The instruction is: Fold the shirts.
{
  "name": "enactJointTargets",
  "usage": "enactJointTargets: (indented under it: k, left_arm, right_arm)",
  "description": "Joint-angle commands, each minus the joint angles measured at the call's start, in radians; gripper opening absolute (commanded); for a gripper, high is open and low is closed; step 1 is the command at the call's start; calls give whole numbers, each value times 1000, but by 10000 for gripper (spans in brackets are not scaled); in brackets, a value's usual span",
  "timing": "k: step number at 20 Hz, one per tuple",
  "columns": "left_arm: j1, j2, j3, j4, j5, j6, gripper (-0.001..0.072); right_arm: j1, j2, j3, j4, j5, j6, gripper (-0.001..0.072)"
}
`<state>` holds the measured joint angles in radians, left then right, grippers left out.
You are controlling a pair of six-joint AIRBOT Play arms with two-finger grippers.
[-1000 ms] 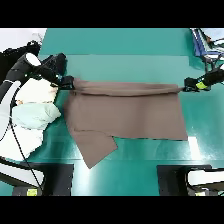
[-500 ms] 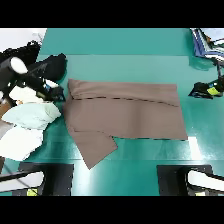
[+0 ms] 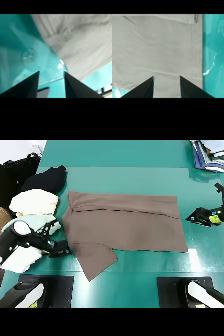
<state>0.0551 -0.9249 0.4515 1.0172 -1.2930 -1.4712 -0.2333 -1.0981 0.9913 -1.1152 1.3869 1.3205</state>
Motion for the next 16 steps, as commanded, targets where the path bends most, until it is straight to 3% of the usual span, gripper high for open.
enactJointTargets:
  k: [1,9,10,11,12,13,14,16]
  left_arm:
    - [1,41,-112,-126,74,54,378]
    - [1,40,-166,-295,240,155,375]
    - [1,40,-166,-295,254,155,317]
    - [1,41,-166,-298,262,158,184]
    - [1,41,-166,-306,270,169,117]
    - [1,41,-166,-313,273,170,114]
    - [1,41,-166,-314,270,175,27]
    - [1,41,-161,-314,245,200,26]
  right_arm:
    - [-6,50,-25,25,-1,-5,369]
    - [-7,127,-25,24,2,-4,369]
    - [-7,135,-26,24,4,-4,369]
    - [-7,140,-27,21,10,-4,369]
    - [-8,139,-27,20,25,-3,369]
    - [-8,137,-28,6,40,-2,369]
    - [-8,137,-31,-21,59,12,370]
    - [-8,145,-74,-95,92,18,369]
